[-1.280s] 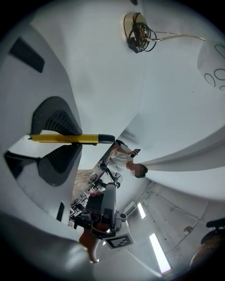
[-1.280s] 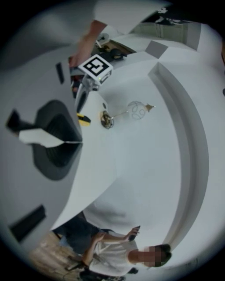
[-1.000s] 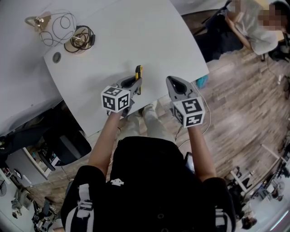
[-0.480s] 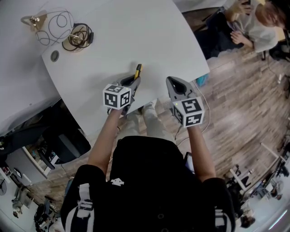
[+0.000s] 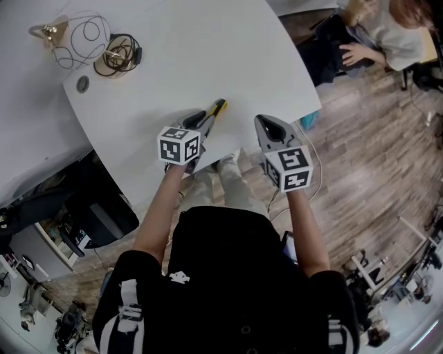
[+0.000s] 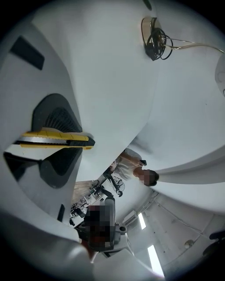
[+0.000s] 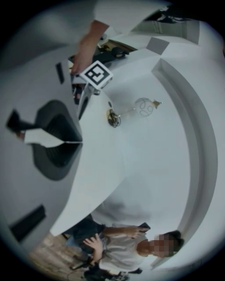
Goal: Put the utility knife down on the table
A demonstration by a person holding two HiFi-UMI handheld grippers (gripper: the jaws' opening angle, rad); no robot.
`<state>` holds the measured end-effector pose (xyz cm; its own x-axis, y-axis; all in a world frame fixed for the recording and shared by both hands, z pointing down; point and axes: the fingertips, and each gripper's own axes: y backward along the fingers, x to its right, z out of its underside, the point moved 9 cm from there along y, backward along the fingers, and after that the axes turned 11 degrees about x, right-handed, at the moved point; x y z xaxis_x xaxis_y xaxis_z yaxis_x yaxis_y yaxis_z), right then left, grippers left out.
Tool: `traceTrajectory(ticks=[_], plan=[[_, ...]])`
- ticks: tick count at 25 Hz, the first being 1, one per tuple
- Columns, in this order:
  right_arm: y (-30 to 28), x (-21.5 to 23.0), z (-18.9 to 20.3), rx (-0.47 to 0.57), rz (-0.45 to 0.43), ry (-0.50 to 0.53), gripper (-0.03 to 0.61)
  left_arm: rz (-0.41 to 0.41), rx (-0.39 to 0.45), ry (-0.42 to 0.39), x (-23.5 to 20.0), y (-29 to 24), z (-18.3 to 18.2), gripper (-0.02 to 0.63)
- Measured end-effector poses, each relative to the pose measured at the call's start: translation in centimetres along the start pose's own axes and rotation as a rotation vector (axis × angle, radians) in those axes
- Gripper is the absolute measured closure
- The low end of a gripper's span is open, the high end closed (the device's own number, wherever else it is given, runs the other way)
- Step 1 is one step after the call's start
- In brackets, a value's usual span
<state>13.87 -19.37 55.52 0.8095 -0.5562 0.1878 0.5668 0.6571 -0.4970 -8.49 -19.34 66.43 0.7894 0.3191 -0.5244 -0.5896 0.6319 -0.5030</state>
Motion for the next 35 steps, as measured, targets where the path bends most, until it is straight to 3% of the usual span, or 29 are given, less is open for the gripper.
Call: traceTrajectory(ticks=[5, 12, 22, 35], plan=[[0.2, -0.2, -0.1, 0.000, 0.001, -0.001, 0.543, -0.007, 0.004, -0.011, 0.0, 0.4, -0.1, 0.485], [1.0, -0.3, -0.7, 0.020, 0.013, 0.011, 0.543, 0.016, 0.027, -0.060, 1.0, 1.7, -1.1, 0.575], [3.2, -1.0, -2.1, 0.078, 0.027, 0.029, 0.543, 0.085, 0.074, -0.115, 3.5, 4.1, -3.6, 0.594], [5.8, -2.2, -7.3, 0.231, 0.038, 0.082, 0.543, 0.145, 0.263, -0.309, 9.5, 9.5, -11.3, 0.594]])
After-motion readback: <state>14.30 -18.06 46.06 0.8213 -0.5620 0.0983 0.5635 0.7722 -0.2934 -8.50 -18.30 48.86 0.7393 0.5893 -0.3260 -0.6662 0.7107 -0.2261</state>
